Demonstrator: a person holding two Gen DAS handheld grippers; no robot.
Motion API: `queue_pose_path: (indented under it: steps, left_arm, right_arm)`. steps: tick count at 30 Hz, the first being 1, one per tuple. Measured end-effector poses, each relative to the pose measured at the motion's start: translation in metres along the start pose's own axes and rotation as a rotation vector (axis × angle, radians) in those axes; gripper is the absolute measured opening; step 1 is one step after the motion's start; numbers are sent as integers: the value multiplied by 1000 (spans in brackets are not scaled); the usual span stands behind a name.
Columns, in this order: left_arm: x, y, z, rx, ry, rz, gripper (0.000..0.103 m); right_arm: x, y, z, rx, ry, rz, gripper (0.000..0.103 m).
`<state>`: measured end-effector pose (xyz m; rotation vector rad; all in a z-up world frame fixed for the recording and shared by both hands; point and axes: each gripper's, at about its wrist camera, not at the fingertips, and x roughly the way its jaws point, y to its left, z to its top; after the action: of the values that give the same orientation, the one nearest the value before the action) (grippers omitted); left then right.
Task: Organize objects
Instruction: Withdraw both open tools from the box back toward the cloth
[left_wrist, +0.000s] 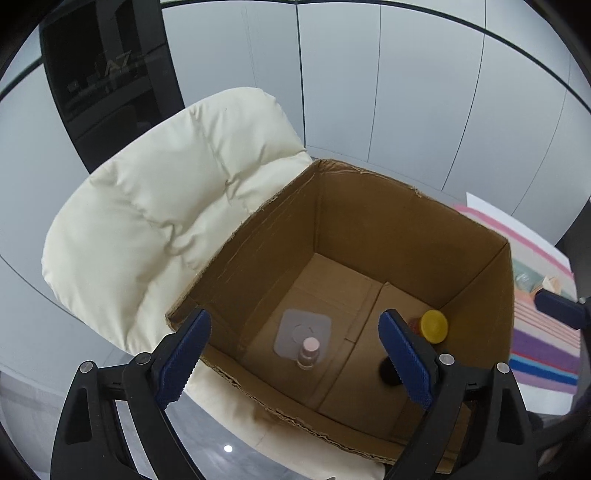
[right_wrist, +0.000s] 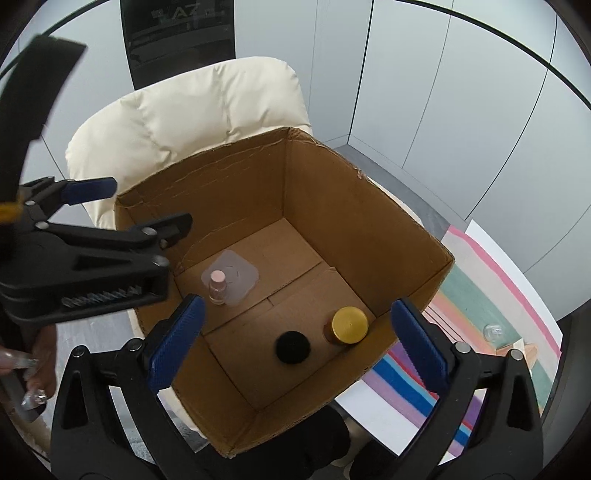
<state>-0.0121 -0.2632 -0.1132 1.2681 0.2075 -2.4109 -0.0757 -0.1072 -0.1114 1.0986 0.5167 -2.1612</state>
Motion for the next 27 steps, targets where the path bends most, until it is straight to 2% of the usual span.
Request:
queue_pose_path:
  steps: [6, 18, 27]
  left_arm:
    - [3, 2, -1, -12, 21, -1, 93]
    - [-4, -5, -4, 18, 6, 0, 93]
    - [-18, -10, -16, 34, 40, -37, 93]
  right_arm:
    - [6, -2, -2, 13, 16, 14, 102]
    - [3, -6, -8, 29, 25, 6, 102]
    - [-15, -9, -24, 41, 29, -14, 102]
